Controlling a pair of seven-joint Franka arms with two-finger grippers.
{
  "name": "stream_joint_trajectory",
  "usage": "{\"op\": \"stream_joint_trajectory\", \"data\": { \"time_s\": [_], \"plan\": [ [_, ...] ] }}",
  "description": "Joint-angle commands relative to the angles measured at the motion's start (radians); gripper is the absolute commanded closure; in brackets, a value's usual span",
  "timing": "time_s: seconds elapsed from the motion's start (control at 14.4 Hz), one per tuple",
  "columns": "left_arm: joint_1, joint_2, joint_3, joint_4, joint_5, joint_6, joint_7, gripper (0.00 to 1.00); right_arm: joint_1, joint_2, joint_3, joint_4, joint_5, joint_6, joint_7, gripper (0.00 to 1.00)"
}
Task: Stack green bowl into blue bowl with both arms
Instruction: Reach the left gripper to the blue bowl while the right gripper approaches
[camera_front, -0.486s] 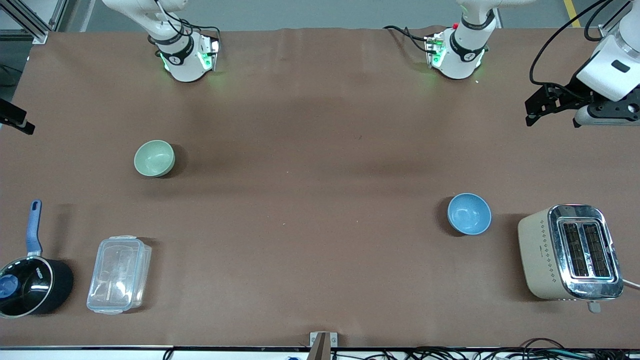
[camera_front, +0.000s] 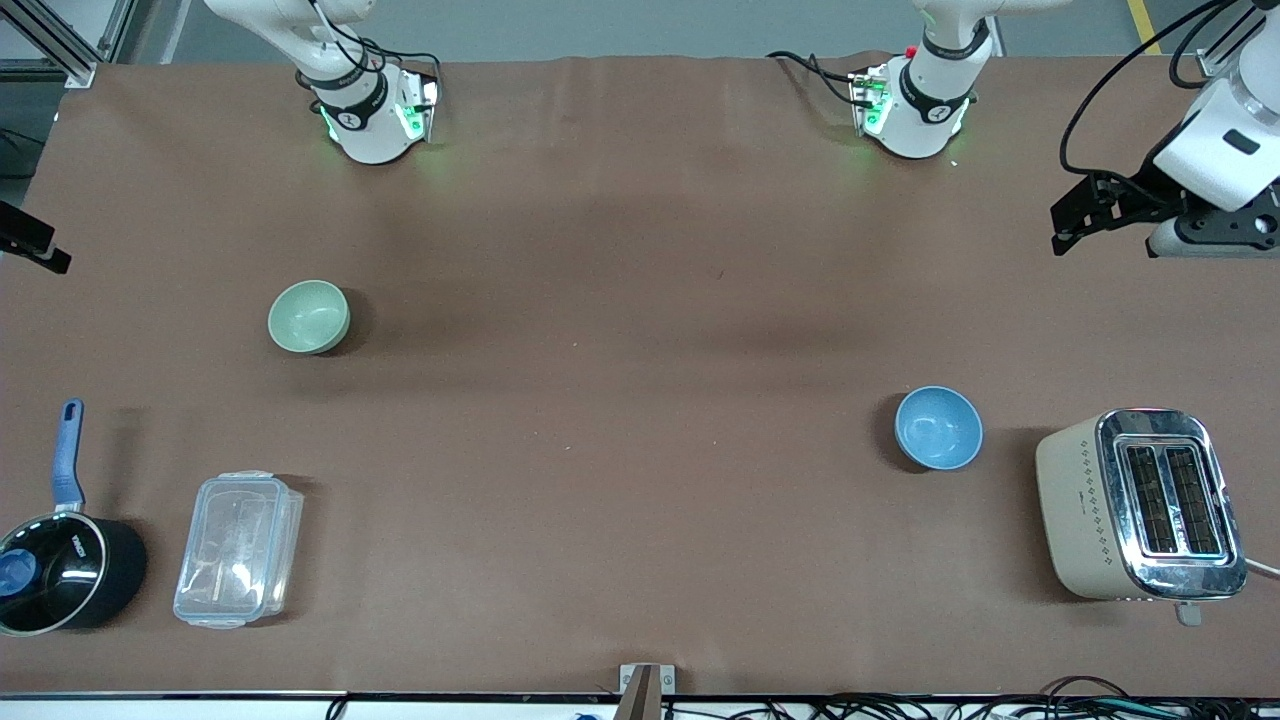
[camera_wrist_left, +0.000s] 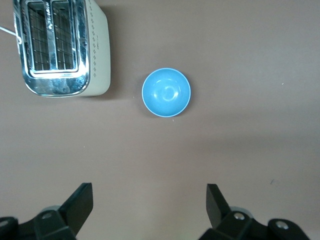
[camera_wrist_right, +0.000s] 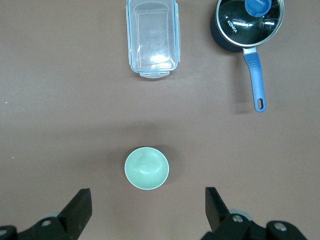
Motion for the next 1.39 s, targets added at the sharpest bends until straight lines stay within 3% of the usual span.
{"op": "stream_joint_trajectory", "data": {
  "time_s": [0.0, 0.49, 0.9, 1.11, 1.32],
  "plan": [
    [0.001, 0.080, -0.004, -0.029, 0.027, 0.019, -0.007, 0.00, -0.002, 0.006, 0.008, 0.008, -0.018, 0.000, 0.009, 0.00],
    [0.027, 0.146, -0.007, -0.364, 0.088, 0.511, -0.029, 0.00, -0.010, 0.006, 0.008, -0.113, -0.016, 0.123, 0.009, 0.00],
    [0.054, 0.344, -0.008, -0.425, 0.087, 0.796, -0.029, 0.01, -0.026, 0.006, 0.008, -0.291, -0.016, 0.282, 0.009, 0.00],
    [0.054, 0.427, -0.008, -0.416, 0.087, 0.884, -0.029, 0.11, -0.031, 0.001, 0.008, -0.375, -0.016, 0.330, 0.009, 0.00],
    [0.056, 0.494, -0.002, -0.395, 0.087, 0.961, -0.027, 0.17, -0.043, -0.001, 0.008, -0.538, -0.014, 0.487, 0.006, 0.00]
  ]
}}
